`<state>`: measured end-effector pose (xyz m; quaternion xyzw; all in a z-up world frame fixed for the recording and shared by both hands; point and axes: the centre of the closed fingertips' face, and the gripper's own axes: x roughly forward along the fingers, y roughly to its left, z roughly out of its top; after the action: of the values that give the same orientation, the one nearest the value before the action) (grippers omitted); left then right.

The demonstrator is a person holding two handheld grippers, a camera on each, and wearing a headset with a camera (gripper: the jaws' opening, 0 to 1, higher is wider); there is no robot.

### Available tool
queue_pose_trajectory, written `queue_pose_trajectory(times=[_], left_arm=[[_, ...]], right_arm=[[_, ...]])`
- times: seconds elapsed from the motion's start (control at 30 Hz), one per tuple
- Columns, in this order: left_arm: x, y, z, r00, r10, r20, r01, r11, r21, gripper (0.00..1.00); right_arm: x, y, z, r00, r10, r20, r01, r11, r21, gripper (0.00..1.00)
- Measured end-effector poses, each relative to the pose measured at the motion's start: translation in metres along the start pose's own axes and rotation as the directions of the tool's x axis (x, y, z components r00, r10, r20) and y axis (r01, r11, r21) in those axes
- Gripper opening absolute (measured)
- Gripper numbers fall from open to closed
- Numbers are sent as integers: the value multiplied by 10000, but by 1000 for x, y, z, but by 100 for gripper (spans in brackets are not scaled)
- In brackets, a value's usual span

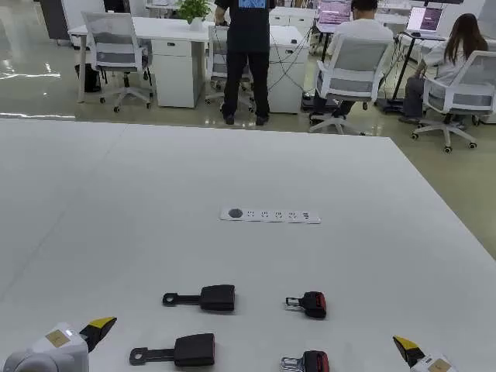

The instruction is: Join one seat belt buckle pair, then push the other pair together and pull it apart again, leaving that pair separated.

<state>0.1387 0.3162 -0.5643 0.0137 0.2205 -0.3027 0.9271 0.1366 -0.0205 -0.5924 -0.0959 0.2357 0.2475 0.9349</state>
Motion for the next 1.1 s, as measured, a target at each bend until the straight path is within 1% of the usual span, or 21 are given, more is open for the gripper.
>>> queue_pose_trajectory(times=[0.13, 0.27, 0.53, 1.1], left_arm=[[1, 4, -2, 10000, -12, -13, 12, 10000, 16, 98], [2, 4, -3, 10000, -45, -40, 45, 10000, 37, 98], [2, 3, 0, 10000, -29, -12, 29, 10000, 57, 98], [1, 3, -1, 10000, 10, 4, -10, 10000, -18, 98]], right_arm=[[0, 1, 1, 10000, 10, -3, -10, 10000, -13, 97], [-2, 3, 3, 10000, 47, -35, -47, 10000, -36, 97], [-1, 2, 5, 10000, 25, -16, -25, 10000, -35, 97], [-2, 1, 3, 10000, -2, -50, 2, 10000, 25, 97]])
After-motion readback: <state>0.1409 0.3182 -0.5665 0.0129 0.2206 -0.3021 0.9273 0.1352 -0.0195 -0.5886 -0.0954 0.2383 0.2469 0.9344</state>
